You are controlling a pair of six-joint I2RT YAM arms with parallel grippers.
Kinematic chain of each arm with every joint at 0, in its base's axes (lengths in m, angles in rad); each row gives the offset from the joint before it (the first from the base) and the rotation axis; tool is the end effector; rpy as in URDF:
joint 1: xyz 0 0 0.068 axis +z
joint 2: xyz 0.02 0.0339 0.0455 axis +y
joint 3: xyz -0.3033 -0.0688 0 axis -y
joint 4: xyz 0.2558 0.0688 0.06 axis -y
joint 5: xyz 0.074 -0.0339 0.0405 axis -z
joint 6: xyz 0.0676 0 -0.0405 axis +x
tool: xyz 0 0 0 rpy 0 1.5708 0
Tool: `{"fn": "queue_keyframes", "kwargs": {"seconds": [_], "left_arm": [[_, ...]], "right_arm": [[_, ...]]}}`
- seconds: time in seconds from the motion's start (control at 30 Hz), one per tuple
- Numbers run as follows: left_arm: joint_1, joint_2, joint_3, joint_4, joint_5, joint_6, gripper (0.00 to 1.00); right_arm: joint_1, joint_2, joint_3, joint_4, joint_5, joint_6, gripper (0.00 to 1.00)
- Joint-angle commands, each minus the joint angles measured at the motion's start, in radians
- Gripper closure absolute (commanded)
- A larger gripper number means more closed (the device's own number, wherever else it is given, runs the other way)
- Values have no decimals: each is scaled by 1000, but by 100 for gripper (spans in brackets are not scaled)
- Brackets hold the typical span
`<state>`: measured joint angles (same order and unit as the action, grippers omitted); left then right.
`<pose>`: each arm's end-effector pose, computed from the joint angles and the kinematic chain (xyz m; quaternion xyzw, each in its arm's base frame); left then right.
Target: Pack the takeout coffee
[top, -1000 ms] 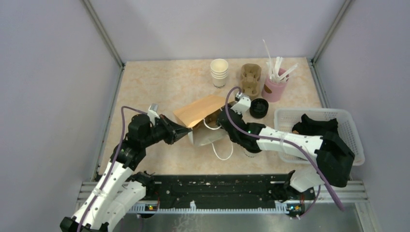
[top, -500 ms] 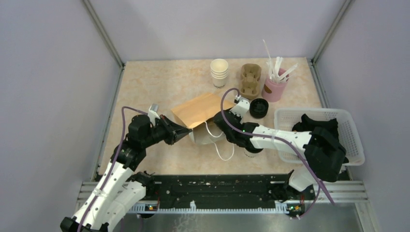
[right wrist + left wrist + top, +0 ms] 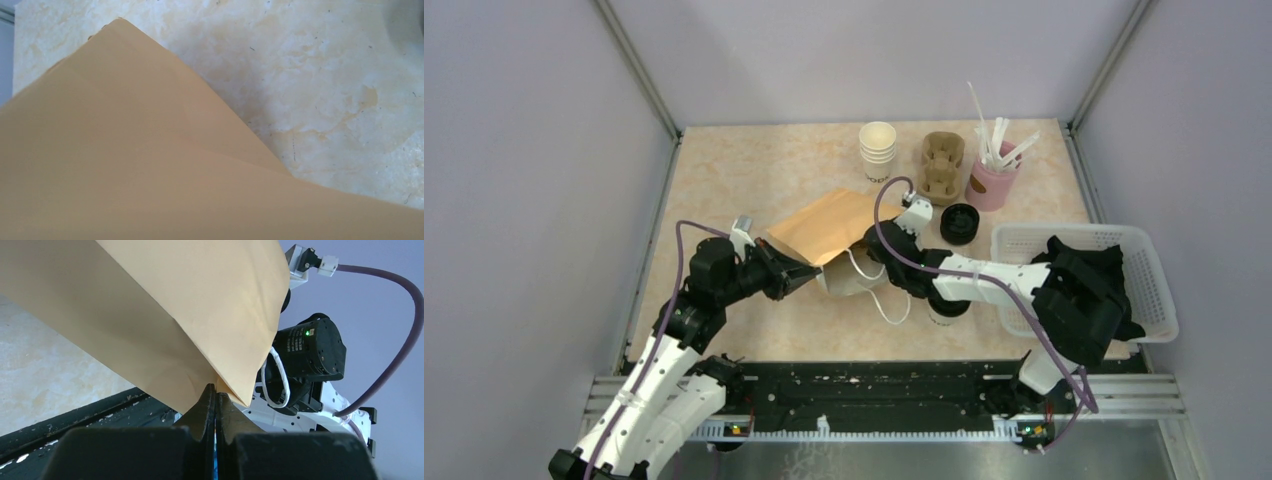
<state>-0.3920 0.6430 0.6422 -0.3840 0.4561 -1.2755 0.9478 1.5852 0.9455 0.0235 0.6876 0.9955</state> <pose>0.1346 -0.0879 0.3046 -0.2311 0.7843 -0.5291 0.2271 0.2498 0.2742 0.2392 0.1747 0.8323 0.1883 0.4911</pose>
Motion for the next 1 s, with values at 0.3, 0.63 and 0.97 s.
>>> {"fn": "queue_keyframes", "kwargs": {"seconds": [0.3,0.63,0.97], "left_arm": [[-1,-12,95,-120,-109,7,100],[-1,-3,123,-142,-121,-61,100],[-1,-10,96,-110,-102,-132,100]], "right_arm": [[-6,-262,201,-593,-331,-114,48],[-54,-599,181,-877,-493,57,18],[-60,-472,103,-549,-491,285,17]]}}
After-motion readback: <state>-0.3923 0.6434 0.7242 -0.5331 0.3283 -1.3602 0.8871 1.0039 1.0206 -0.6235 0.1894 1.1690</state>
